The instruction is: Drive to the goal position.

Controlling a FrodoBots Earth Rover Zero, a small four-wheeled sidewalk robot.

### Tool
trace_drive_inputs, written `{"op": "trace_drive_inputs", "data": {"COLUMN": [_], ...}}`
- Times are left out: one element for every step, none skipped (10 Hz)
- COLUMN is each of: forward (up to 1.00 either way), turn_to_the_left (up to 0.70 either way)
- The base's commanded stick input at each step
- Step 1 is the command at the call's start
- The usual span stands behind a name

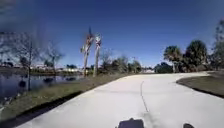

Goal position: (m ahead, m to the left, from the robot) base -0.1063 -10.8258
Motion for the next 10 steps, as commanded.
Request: {"op": "trace_drive_inputs", "data": {"forward": [1.0,1.0,1.0,1.0,1.0,0.99,0.98,0.97,0.97,0.97], "turn_to_the_left": [-0.27,-0.3,-0.33,-0.39,-0.4,-0.39,-0.39,-0.39,-0.39,-0.39]}}
